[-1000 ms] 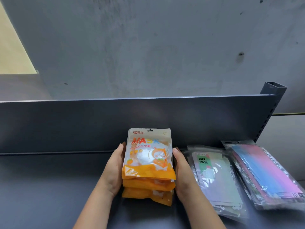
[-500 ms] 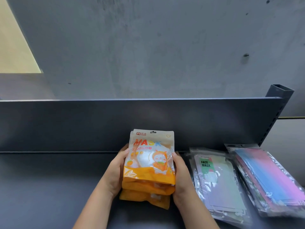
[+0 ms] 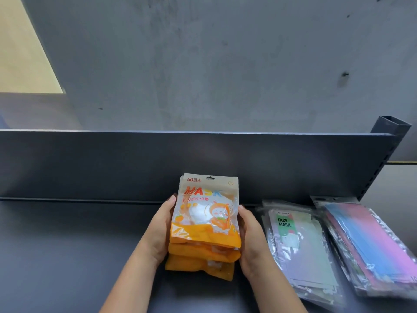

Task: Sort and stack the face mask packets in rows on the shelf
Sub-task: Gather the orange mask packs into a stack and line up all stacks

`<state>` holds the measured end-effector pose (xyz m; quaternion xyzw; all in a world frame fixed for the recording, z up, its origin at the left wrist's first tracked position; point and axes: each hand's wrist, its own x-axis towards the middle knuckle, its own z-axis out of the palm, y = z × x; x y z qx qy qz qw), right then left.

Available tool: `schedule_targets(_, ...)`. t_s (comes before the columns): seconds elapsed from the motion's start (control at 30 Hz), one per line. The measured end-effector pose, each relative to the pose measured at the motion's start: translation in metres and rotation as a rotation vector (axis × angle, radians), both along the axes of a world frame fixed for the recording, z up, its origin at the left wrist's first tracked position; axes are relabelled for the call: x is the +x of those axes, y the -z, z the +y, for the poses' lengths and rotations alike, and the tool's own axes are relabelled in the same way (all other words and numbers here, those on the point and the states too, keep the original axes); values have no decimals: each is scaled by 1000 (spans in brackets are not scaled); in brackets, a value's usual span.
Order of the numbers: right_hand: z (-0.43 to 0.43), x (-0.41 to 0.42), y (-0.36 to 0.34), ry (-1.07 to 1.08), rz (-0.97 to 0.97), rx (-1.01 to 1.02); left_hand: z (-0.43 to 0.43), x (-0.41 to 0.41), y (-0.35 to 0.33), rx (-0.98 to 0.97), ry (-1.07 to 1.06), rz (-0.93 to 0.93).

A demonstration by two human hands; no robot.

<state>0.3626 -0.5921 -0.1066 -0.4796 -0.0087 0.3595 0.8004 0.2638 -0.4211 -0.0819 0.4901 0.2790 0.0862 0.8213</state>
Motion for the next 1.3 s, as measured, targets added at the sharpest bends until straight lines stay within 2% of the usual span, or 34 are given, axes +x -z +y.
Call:
schedule_targets(0.2,10,0,-9,-50,56,-17,3,2,-8,-61,70,17)
schedule_targets(0.3,15,-2,-6,-87,2,-100,7,4,-13,-86,129,-4)
schedule_targets(0.7,18,-14,-18,27,-51,-184,27,8,-8,-54,208,-3)
schedule_targets(1.0,28,-24,-26,-13,-41,-204,35,8,7,-142,127,-19)
schedule_targets(1.2,32,-26,-26,-31,-10,-169,42,3,5,-43,119,-42)
schedule_targets(1.3,31,-28,-24,-41,-29,-176,41,1,4,-62,132,-20)
